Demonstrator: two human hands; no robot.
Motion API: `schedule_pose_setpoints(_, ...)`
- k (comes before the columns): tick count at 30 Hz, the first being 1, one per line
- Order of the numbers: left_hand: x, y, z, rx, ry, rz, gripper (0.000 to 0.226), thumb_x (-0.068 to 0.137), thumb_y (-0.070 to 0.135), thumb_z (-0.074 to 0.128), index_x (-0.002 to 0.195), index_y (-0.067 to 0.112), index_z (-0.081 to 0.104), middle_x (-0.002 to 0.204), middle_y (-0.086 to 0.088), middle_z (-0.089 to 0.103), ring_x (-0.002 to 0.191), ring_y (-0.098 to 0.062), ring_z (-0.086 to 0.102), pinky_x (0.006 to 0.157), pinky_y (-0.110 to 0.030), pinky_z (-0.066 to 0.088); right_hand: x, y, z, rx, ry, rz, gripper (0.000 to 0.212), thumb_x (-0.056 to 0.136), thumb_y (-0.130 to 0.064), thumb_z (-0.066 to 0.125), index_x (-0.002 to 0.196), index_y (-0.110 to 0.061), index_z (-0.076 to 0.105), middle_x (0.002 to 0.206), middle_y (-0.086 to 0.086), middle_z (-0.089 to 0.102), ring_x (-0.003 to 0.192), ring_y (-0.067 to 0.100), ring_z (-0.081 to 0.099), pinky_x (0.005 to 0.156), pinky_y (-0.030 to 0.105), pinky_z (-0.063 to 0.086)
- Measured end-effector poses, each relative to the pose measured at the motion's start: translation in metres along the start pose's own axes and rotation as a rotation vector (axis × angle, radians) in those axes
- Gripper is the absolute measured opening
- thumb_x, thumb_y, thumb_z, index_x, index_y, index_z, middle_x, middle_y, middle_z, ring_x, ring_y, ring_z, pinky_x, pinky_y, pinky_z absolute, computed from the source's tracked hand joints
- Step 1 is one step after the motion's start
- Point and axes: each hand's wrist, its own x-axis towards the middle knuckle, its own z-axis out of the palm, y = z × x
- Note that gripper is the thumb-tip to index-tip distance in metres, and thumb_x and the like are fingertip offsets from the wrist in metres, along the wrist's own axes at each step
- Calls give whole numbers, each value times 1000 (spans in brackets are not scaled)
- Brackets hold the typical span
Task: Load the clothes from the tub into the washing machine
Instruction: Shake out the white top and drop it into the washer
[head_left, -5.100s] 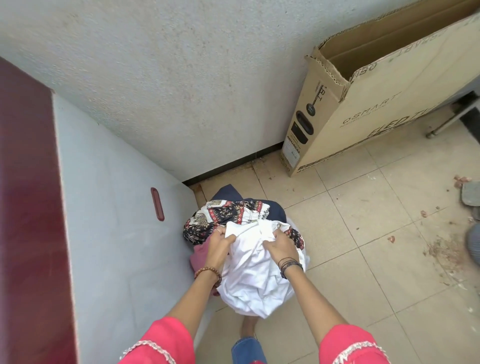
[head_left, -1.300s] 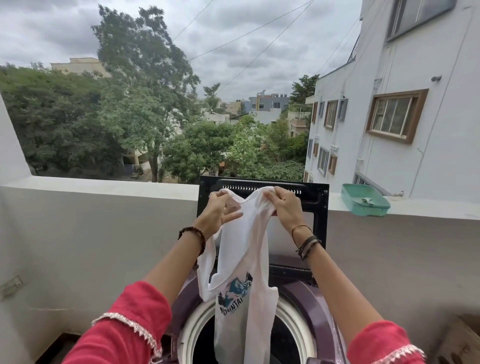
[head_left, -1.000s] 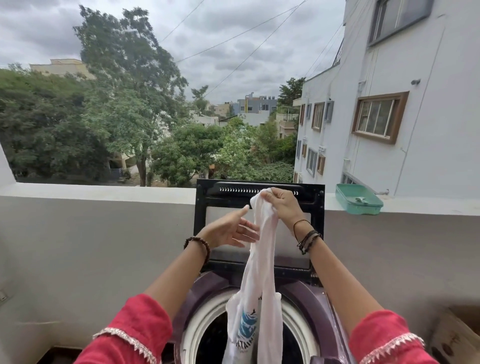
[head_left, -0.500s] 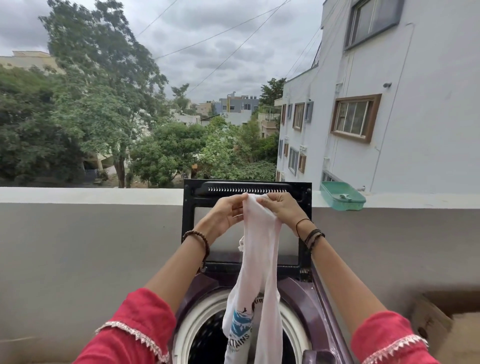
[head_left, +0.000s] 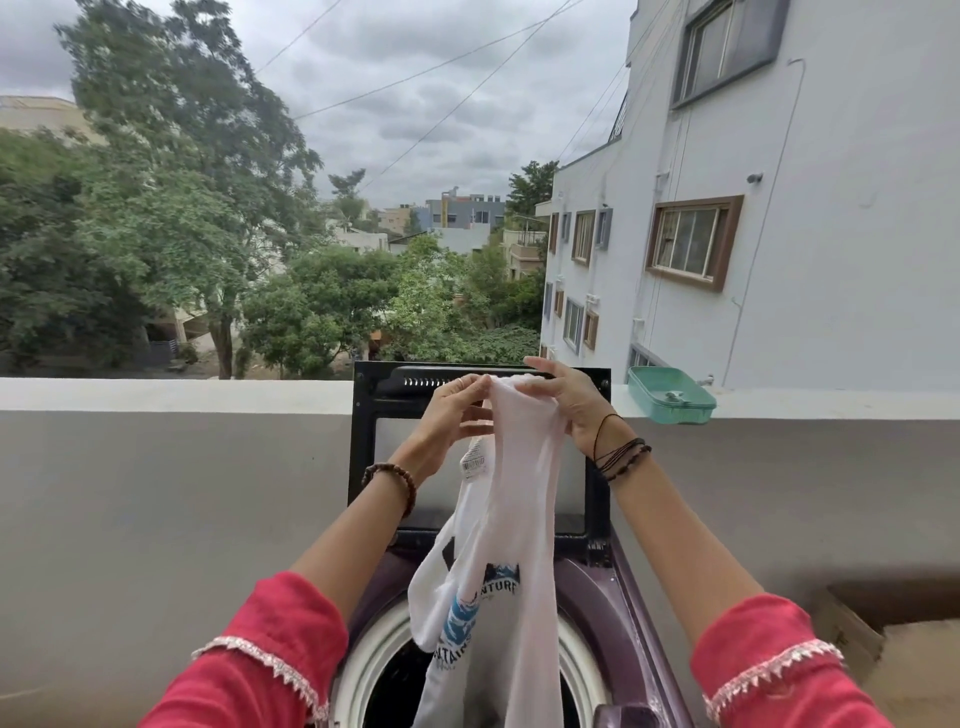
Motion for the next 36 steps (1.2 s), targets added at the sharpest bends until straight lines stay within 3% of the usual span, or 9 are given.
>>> schedule_pose_setpoints(8,-11,-71,-40,2,359,-412,16,97,15,45,99,7,57,89,-6,61,81,-21,57,67,-30,50,-4,-17,18,-163,-5,-236,40,78,6,67,115,-6,63,88,7,63,71,8,55,66,13,49)
schedule_pose_setpoints(12,-40,-122,-60,73,284,-684,24,97,19,44,114,4,52,110,-13,53,110,-30,49,89,-39,43,-6,-27,24,-191,0,-308,37,77,8,67,113,-2,63,80,2,64,68,7,56,61,10,49)
schedule_pose_setpoints(15,-61,-153,-60,53,156,-844,53,95,37,45,134,1,40,121,-14,48,130,-30,38,106,-41,33,-6,-34,26,-180,20,-352,33,77,7,67,108,-3,64,79,3,64,68,8,57,59,9,49)
schedule_pose_setpoints(17,-70,-166,-51,-23,104,-902,68,91,48,48,137,0,36,124,-15,53,121,-26,48,98,-37,39,-5,-36,27,-170,38,-367,31,76,7,68,105,-4,65,80,5,64,68,8,57,58,9,49)
schedule_pose_setpoints(20,-81,-181,-41,-91,35,-964,64,83,62,49,115,8,62,74,-9,66,72,-23,60,91,-36,47,-4,-36,26,-171,57,-385,29,75,6,69,100,-8,66,85,11,65,70,11,58,64,14,50)
schedule_pose_setpoints(22,-80,-195,-44,-64,-1,-943,55,74,65,56,97,15,67,82,-5,64,83,-21,56,85,-37,44,-4,-36,24,-184,66,-387,29,75,6,69,99,-9,66,81,6,65,69,9,57,64,13,50)
schedule_pose_setpoints(25,-74,-195,-50,-65,-41,-873,29,85,40,60,99,15,64,96,-6,65,82,-18,61,75,-32,48,-3,-34,16,-178,89,-372,28,76,6,69,99,-10,66,77,-1,64,68,7,57,63,12,49)
schedule_pose_setpoints(29,-63,-153,-52,-130,17,-737,26,89,34,57,91,10,67,67,-4,67,53,-13,62,54,-23,51,5,-26,0,-284,178,-350,24,74,-2,72,91,-19,68,81,-4,64,78,11,58,78,25,49)
schedule_pose_setpoints(36,-13,-50,-64,-368,65,-274,53,88,59,43,101,16,71,99,-8,72,82,-19,70,77,-30,55,13,-10,-16,-487,287,-342,21,77,-11,72,96,-18,73,99,2,68,92,12,58,74,18,44)
